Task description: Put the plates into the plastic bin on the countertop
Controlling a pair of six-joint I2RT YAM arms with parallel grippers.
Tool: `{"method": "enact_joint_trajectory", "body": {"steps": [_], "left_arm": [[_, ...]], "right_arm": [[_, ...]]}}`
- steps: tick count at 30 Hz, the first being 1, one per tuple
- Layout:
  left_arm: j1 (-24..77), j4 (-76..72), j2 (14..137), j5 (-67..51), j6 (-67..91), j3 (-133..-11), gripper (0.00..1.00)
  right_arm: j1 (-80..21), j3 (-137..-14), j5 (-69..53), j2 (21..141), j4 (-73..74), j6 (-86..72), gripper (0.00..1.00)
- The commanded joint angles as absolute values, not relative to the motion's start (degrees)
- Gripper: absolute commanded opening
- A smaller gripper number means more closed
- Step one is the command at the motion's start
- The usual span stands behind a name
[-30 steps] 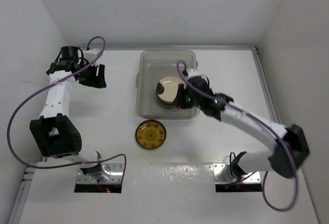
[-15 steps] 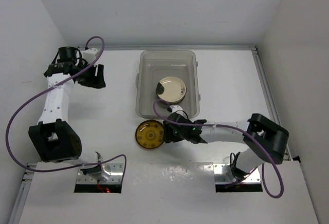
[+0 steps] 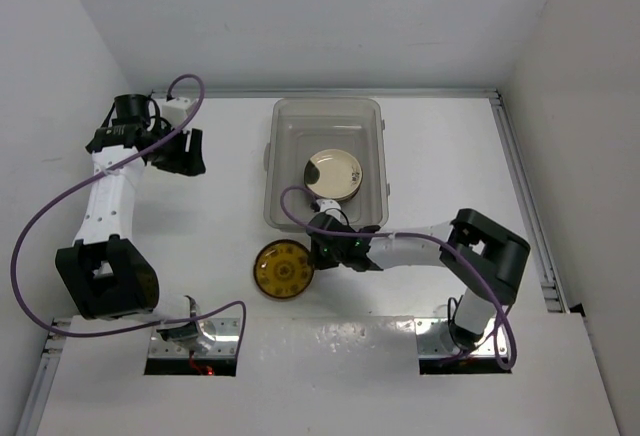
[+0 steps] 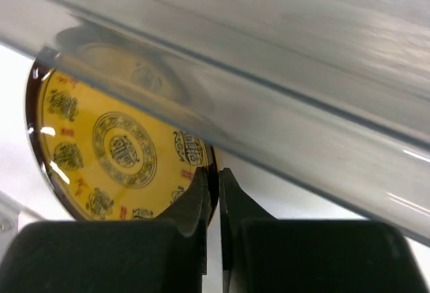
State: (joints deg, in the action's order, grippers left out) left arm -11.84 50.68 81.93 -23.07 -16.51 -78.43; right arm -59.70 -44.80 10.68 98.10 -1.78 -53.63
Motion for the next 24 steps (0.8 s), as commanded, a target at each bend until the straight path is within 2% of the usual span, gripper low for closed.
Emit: {"method": "enact_joint_trajectory", "body": {"steps": [1, 7, 10, 12, 17, 19, 24], "left_arm": [[-12.57, 50.01, 79.8, -23.03, -17.58, -78.31, 0.66], [-12.57, 50.01, 80.33, -22.5, -18.11, -78.31, 0.66], [-12.57, 50.01, 80.95, -22.5, -18.11, -78.31, 0.66], [-12.57, 50.01, 81.47, -21.97, -18.11, -78.84, 0.66], [-13.1, 50.01, 81.47, -21.97, -17.58, -79.37, 0.66], [-13.1, 50.01, 82.0, -21.45, -17.58, -79.37, 0.66], [-13.1, 50.01, 82.53, -20.92, -17.58, -79.89, 0.66]], "right_arm": [[-60.29, -46.22, 7.5, 97.56, 2.01, -47.91, 0.0], [-61.7, -53.42, 2.73, 90.01, 8.95, -38.24, 0.0], [-59.25, -58.44, 0.26, 85.88, 11.41, -36.3, 0.0], [-55.47, -61.95, -2.98, 83.33, 11.17, -36.73, 0.0], [-38.78, -65.47, -4.04, 83.4, 12.22, -38.41, 0.0], [-32.39, -66.87, -4.04, 86.03, 12.74, -38.76, 0.0], [-24.09, -71.53, -5.62, 93.41, 15.02, -39.46, 0.0]]}}
